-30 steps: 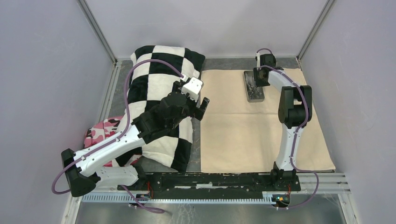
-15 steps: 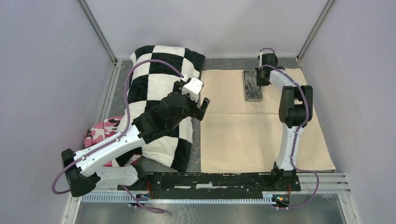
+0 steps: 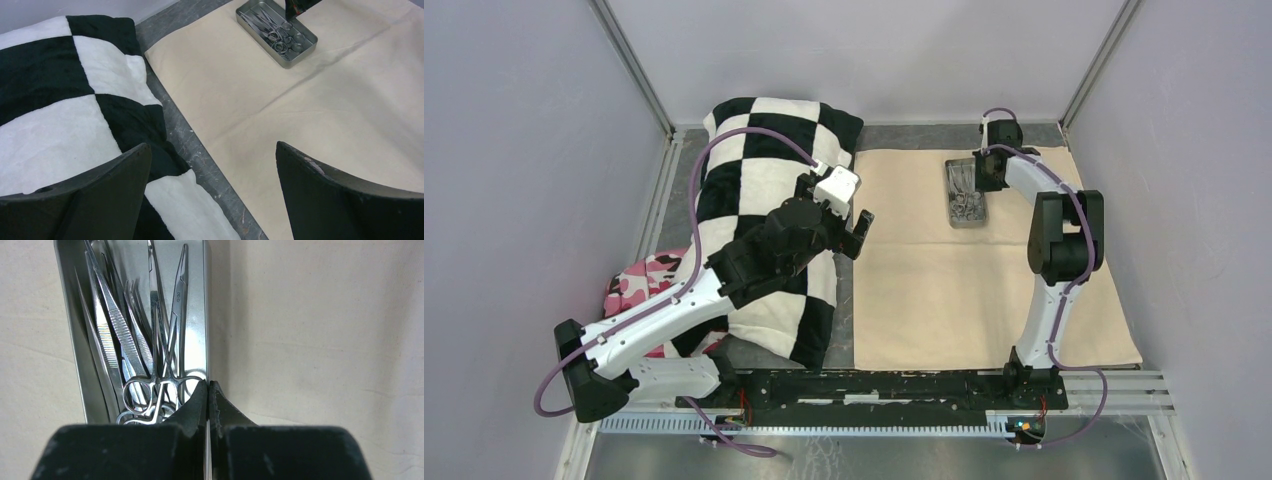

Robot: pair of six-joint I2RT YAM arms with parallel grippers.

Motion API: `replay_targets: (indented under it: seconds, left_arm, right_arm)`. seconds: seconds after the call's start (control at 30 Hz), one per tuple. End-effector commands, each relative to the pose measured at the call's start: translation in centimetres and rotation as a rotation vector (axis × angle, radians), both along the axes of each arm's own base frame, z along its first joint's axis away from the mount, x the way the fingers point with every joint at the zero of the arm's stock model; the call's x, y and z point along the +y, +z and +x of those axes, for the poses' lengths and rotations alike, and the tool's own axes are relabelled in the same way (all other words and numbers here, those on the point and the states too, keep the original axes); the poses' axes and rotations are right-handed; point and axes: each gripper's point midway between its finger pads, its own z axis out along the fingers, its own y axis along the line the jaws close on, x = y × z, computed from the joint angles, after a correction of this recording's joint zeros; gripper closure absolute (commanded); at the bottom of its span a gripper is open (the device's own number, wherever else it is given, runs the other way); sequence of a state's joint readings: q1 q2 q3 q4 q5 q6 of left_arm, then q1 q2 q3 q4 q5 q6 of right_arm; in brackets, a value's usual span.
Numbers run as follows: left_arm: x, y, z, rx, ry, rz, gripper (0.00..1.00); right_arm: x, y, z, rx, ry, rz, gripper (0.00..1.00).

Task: Open and lay out the surgical kit
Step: Pick up the container from the surgical kit, then place the container in the surgical kit.

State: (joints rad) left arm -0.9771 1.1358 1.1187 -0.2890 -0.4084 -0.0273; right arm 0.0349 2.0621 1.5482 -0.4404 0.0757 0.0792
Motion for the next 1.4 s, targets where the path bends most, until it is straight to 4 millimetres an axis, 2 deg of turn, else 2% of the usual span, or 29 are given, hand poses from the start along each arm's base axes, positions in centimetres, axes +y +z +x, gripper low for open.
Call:
replay_targets:
  seconds: [0.0,0.1,0.23,0.27,0.4,0.43,0.5,0.7,0.87,1.13,1.3,1.37]
  left_arm:
    - [0.1,1.8,-0.1,-0.037,-0.009,-0.055,0.0]
    - [0.1,1.8,-0.2,-0.037,-0.01,-0.058,0.0]
    - [0.0,1.8,-0.3,-0.035,-0.014,-0.061,0.0]
    - [0.0,1.9,-0.3,-0.037,-0.014,-0.063,0.0]
    - [0.0,2.0,-0.4,-0.037,-0.02,-0.069,0.0]
    - [0.0,2.1,-0.4,-0.036,-0.022,-0.071,0.0]
    - [-0.1,2.1,-0.5,-0.035,-0.027,-0.076,0.0]
    - [-0.3,2.1,-0.7,-0.031,-0.041,-0.087,0.0]
    - [-0.4,2.2,-1.0,-0.032,-0.046,-0.088,0.0]
    - [-0.7,2.3,-1.5,-0.036,-0.062,-0.093,0.0]
    - [-0.7,2.2,-1.5,-0.036,-0.063,-0.09,0.0]
    - [-0.7,2.0,-1.3,-0.035,-0.057,-0.085,0.0]
  right_arm:
    - [0.2,4.7,1.5,-0.136,-0.002,0.007,1.0]
    - [-0.1,4.8,0.9,-0.132,-0.004,0.014,1.0]
    - [-0.1,5.2,-1.3,-0.155,-0.002,0.076,1.0]
    - [-1.6,5.8,-2.0,-0.174,-0.038,0.077,1.0]
    - [-3.2,5.9,-6.7,-0.203,-0.089,0.123,1.0]
    - [-3.6,6.5,-7.8,-0.225,-0.105,0.129,1.0]
    - [-3.1,6.1,-10.2,-0.238,-0.1,0.159,1.0]
    - [-2.3,2.5,-17.9,-0.137,-0.106,0.158,1.0]
    - [-2.6,1.1,-22.7,-0.107,-0.232,0.181,1.0]
    - [-7.0,0.4,-27.8,-0.093,-0.517,0.094,1.0]
    - [-6.4,-1.0,-29.2,-0.061,-0.555,0.136,1.0]
    - [-6.0,-1.3,-29.2,-0.069,-0.551,0.16,0.98]
